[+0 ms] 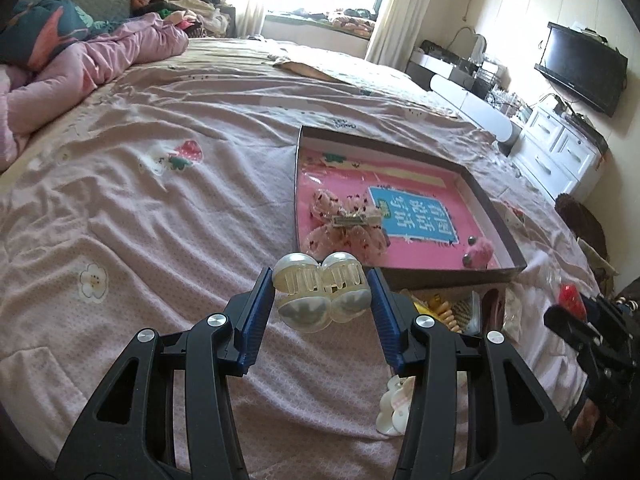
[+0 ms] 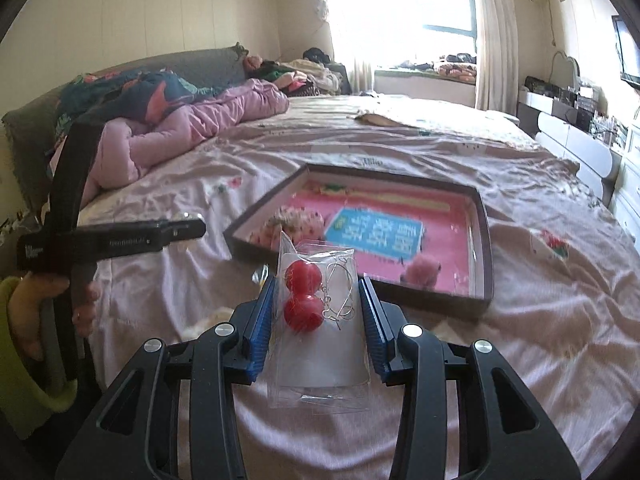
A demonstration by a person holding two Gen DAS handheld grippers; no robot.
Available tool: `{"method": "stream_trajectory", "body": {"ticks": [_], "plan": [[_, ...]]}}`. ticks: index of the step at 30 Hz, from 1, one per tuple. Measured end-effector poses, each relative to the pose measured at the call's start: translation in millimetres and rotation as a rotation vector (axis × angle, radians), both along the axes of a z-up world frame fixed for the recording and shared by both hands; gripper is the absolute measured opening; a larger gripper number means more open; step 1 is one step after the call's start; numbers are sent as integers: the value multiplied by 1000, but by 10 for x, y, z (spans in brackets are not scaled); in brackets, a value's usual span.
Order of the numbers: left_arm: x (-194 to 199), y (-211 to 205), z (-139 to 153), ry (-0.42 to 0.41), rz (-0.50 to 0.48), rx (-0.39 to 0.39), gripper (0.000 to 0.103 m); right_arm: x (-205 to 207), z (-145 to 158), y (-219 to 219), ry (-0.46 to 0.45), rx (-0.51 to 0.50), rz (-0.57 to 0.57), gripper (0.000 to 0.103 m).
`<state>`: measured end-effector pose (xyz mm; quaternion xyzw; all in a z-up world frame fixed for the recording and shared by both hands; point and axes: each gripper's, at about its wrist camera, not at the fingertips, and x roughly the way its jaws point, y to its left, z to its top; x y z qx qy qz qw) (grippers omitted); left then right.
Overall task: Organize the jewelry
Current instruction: 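Lower the pearl clips and earring packet into the tray and open both tools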
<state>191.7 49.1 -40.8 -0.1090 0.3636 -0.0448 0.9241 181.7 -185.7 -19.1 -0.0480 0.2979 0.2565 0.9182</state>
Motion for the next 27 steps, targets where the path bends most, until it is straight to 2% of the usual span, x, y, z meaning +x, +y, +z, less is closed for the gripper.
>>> {"method": "stream_trajectory", "body": {"ticks": [7,18,27], "plan": [[39,-102,109,-45,-15,12,39,135,103,-39,-29,17,-17,39],[216,-397,207,-77,-77,-4,39,315,211,-356,-58,36,-110,39],[393,-616,265,-95,-111,31,39,485,260,-594,-75,48,-183,39]]}}
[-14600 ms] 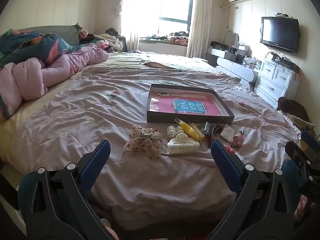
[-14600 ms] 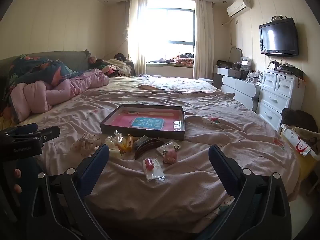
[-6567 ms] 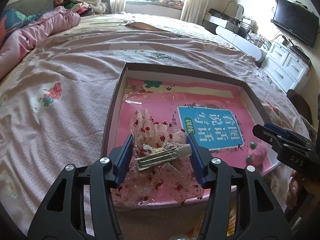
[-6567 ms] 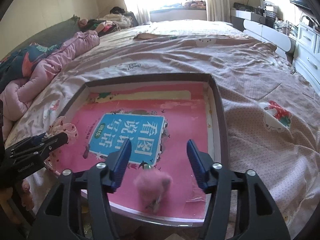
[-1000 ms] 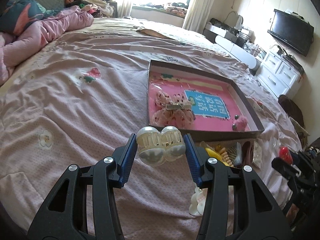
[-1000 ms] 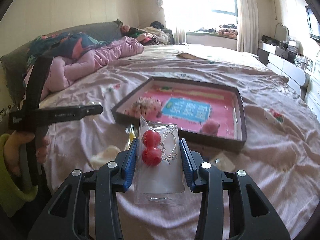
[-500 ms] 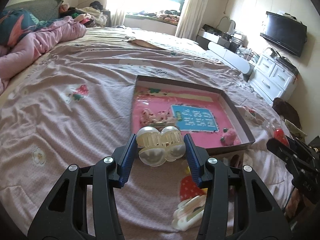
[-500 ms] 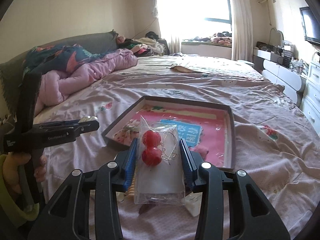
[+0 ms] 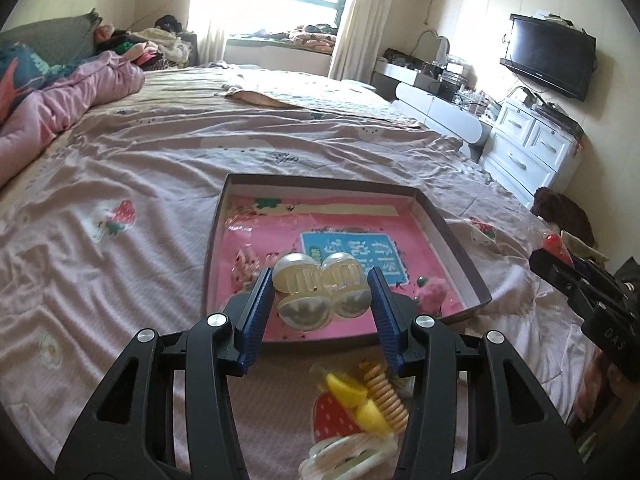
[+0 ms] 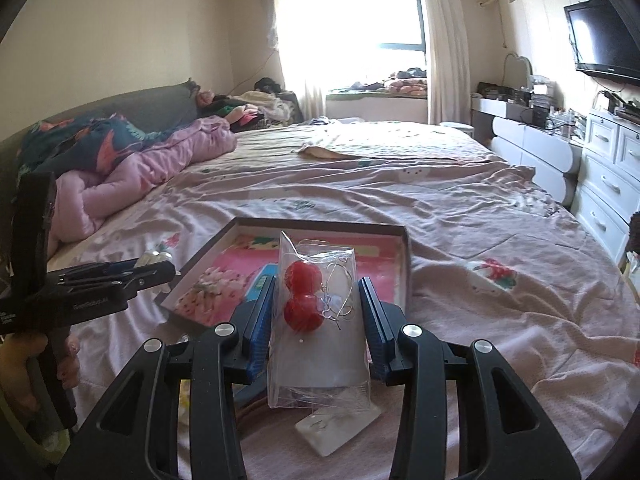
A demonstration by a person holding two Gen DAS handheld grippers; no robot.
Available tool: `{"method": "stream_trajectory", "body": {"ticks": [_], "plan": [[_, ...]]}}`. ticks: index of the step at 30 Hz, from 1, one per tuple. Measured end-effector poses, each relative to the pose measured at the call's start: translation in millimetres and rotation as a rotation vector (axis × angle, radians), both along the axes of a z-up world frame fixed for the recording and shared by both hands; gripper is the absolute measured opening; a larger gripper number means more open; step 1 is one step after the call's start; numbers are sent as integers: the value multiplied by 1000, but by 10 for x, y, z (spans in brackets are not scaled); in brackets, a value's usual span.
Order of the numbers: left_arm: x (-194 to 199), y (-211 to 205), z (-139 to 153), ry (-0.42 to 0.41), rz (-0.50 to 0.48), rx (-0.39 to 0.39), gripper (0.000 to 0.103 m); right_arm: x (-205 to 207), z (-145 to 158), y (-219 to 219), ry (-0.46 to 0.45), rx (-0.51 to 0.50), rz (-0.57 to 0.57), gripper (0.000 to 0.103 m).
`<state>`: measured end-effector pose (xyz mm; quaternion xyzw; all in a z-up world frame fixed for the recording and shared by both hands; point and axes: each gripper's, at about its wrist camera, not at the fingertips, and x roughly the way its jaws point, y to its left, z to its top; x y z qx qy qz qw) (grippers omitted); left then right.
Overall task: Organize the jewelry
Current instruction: 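Lower the pearl clips and earring packet into the tray and open both tools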
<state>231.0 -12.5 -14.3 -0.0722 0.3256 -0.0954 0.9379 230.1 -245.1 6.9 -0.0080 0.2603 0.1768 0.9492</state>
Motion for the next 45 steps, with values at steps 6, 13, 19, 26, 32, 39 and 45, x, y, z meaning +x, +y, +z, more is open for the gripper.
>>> {"method": "stream_trajectory", "body": {"ticks": [6,13,19,26,32,39,45], "plan": [[110,-132,-16,-1,-26,32,39,121,24,-122,-9,8,-40,39],[292,-224,-51,5,-41,59,39,295,27,-190,-15,9,-73,39],[530,-279,-127,29,-58,80,39,451,-7,-200,-7,2,-88,39],[754,-323,-325,99,-94,78,39,731,-145,-156,45,-15,-89,39],[851,-349,-451,143,-114,90,39,982,-308,-39,107,-32,-73,39],[901,-301,-546,180,-106,82,39,1228,-511,80,189,-40,-54,39],[932,-279,-589,194,-100,88,39,1376,-660,165,242,-58,-34,39]]}}
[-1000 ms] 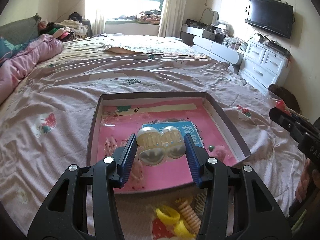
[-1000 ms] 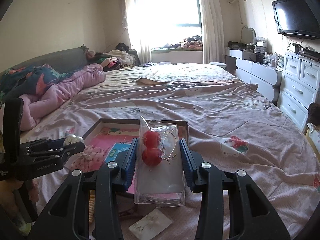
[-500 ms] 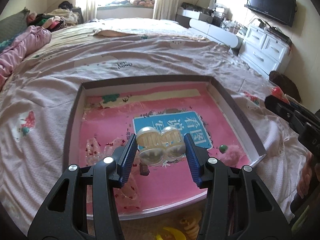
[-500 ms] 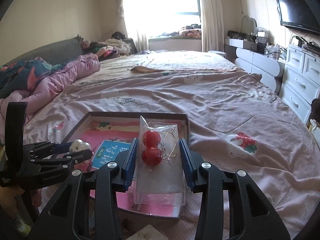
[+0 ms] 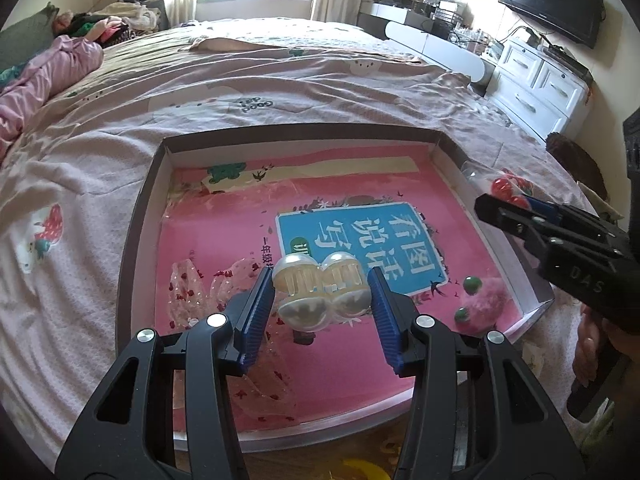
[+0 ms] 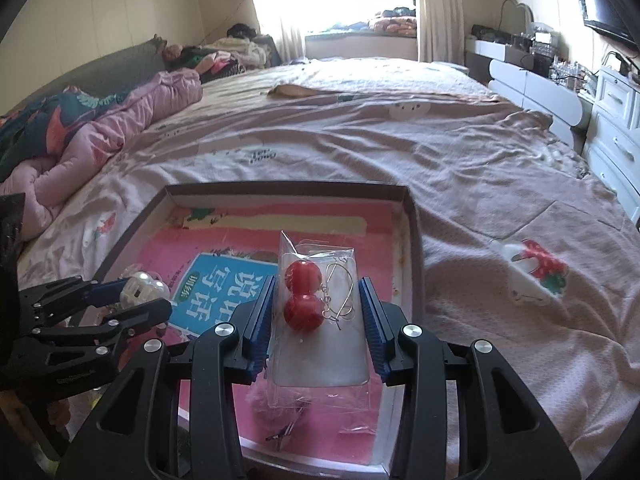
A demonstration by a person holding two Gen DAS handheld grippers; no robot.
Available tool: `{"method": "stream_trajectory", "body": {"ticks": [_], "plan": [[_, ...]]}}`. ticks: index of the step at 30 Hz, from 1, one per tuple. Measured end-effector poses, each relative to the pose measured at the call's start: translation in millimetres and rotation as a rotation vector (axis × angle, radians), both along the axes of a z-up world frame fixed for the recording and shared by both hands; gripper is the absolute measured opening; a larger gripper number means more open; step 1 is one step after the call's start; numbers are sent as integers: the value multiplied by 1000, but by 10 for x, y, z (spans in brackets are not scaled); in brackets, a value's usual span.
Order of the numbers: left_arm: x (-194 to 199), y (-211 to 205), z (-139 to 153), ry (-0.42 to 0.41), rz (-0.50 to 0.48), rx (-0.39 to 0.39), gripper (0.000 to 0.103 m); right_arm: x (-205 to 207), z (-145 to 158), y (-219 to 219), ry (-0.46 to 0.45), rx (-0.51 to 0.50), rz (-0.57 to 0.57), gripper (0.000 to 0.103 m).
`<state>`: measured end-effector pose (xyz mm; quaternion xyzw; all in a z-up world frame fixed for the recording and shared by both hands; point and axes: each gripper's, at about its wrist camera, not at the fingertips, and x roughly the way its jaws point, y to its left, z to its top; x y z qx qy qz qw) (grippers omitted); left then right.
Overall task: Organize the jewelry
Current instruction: 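Lower the pearl clips and earring packet into the tray and open both tools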
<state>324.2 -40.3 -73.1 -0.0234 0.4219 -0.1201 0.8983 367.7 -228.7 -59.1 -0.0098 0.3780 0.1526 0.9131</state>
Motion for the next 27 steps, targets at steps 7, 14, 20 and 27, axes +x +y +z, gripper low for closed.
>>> {"method": "stream_trajectory", "body": {"ticks": [7,14,20,27], "plan": [[5,10,-23,9,4,2,39,88,-153,27,65,-4,-1,39],[3,13,-16,8,5,1,45,93,-219,-2,104,16,-8,42],[-65,52,77,-12,10,-6,53,-4,-110,-39,62,25,-16,56],[-227,205,336,-83,50,-31,68,-253,170,-138,-52,43,-38,75]]}}
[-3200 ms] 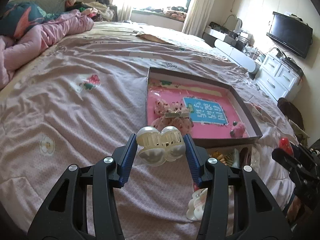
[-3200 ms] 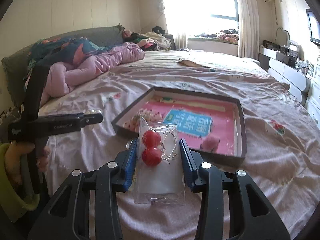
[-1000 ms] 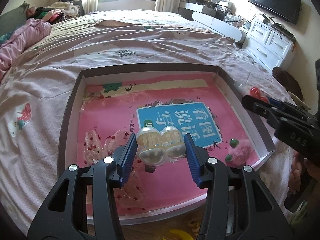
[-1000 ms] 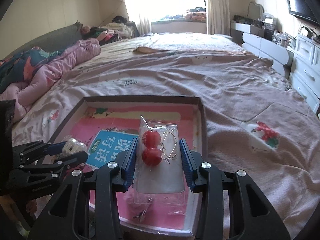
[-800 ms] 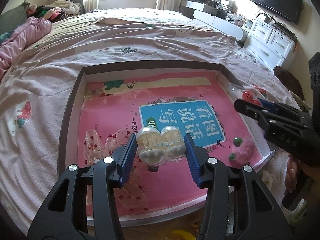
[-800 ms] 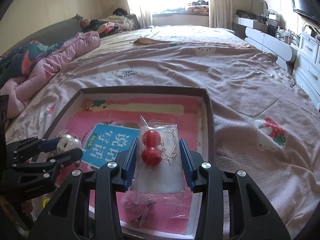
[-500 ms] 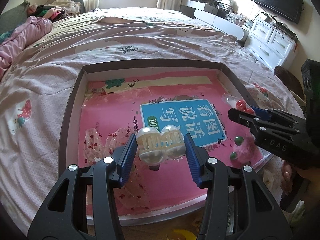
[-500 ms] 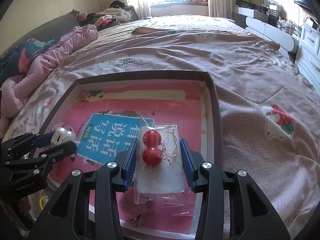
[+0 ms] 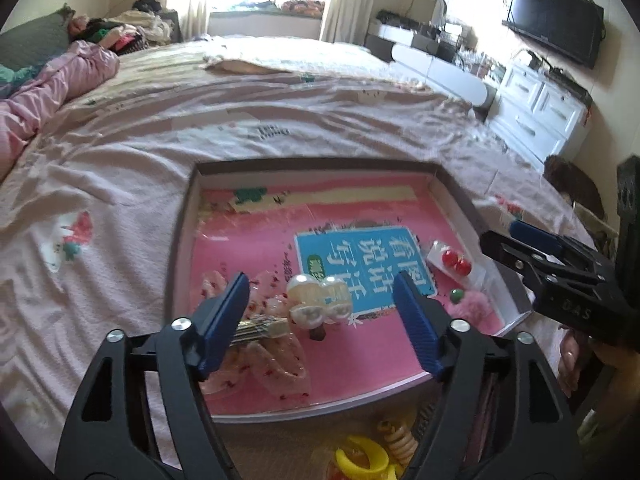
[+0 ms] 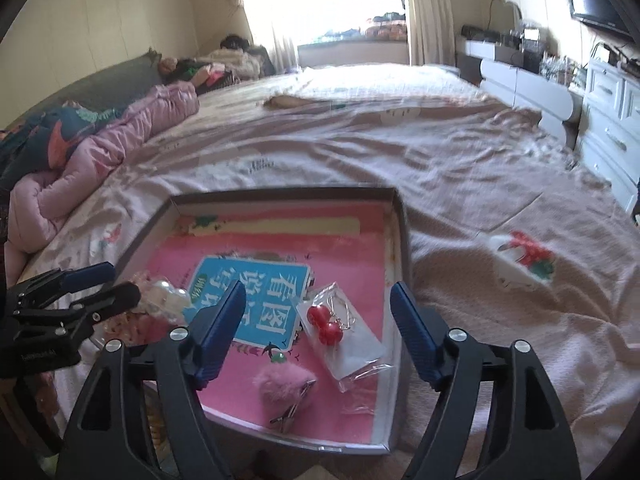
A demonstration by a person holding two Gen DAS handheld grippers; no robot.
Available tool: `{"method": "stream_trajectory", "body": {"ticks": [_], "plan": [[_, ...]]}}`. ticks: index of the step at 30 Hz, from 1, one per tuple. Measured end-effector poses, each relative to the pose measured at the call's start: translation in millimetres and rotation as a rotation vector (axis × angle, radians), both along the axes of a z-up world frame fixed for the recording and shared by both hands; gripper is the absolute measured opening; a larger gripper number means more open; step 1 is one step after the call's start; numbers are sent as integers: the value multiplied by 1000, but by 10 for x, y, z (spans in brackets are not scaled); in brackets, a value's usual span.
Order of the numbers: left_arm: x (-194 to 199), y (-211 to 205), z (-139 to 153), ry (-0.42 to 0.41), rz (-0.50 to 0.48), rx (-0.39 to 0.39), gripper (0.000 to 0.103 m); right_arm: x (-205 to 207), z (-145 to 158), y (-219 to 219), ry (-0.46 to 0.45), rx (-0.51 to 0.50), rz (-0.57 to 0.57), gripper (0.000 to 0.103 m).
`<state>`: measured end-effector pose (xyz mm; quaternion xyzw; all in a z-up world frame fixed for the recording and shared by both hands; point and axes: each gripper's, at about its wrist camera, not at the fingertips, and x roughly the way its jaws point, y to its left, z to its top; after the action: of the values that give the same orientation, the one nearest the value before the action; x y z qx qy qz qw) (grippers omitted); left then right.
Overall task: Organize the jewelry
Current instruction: 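Lower the pearl clips and earring packet into the tray and open both tools, then withdraw both tools from the tray toward the remaining accessories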
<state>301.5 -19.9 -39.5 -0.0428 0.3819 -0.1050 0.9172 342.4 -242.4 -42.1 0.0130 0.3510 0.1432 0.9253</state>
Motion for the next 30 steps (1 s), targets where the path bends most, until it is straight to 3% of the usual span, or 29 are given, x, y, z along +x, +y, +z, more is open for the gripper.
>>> {"method": "stream_trajectory", "body": {"ticks": [8,20,30], "plan": [[-223,120,200,-68,39,-1,89,-256,252,-117,-95,30,-27,86],[-602,166,397,-147,46,6,91,-672,525,-206,-188,58,-36,88],[-887,234,441,-165,54,-27,91,-1011,502,-208,-217,14,-45,89]]}}
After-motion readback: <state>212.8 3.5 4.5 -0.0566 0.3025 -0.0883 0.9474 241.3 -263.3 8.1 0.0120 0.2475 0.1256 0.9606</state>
